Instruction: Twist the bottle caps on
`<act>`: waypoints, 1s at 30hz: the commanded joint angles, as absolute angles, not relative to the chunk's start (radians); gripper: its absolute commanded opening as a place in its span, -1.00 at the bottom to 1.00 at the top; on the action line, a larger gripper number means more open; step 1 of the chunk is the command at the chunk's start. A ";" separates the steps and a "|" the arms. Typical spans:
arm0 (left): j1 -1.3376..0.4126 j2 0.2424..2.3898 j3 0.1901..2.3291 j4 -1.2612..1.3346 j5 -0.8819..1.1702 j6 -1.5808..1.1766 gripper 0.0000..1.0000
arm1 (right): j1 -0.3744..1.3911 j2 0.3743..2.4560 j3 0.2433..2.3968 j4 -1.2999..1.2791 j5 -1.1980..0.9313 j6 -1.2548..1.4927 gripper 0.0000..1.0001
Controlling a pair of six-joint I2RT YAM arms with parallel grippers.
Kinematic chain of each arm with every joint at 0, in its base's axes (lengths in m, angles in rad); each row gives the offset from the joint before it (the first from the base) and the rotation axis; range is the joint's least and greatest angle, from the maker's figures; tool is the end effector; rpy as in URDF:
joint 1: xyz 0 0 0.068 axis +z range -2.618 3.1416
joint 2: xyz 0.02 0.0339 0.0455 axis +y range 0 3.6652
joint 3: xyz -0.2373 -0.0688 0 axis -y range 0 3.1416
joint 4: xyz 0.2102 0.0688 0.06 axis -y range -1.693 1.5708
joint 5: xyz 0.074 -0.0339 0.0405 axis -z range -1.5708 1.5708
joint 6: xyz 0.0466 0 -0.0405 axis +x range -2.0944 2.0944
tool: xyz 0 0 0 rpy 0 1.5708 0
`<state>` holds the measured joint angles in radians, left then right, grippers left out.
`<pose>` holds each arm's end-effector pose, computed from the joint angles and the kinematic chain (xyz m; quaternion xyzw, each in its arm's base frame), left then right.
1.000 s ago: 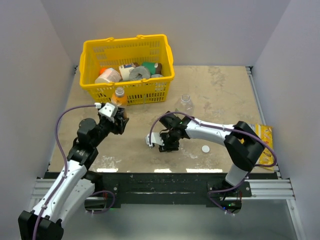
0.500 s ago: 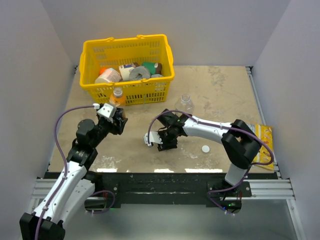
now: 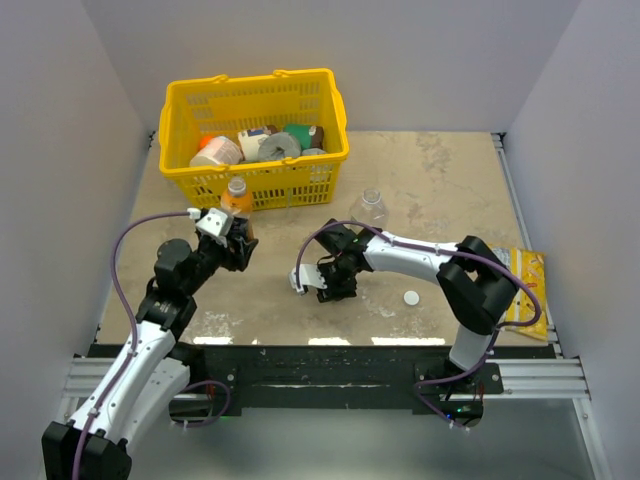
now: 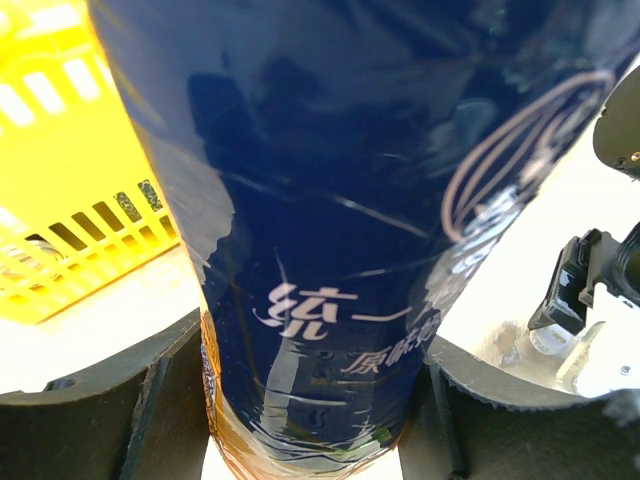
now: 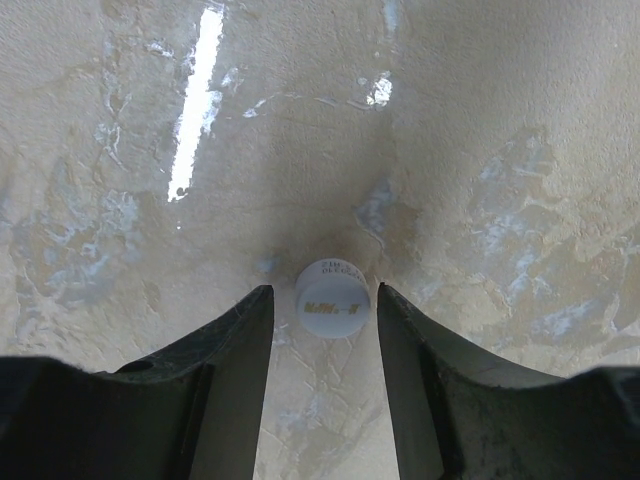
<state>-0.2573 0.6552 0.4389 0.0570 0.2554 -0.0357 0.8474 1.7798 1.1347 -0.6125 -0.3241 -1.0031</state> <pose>0.1591 -0.0540 0.2527 0.1656 0.7412 -0.1898 0.6223 0.1939 0.2419 0.1548 -0.7938 0.5664 0.1469 0.1658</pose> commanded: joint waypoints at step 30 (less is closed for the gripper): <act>-0.245 0.657 0.402 0.152 0.298 -0.063 -1.00 | 0.841 1.790 1.134 -0.560 -0.299 -0.959 -0.12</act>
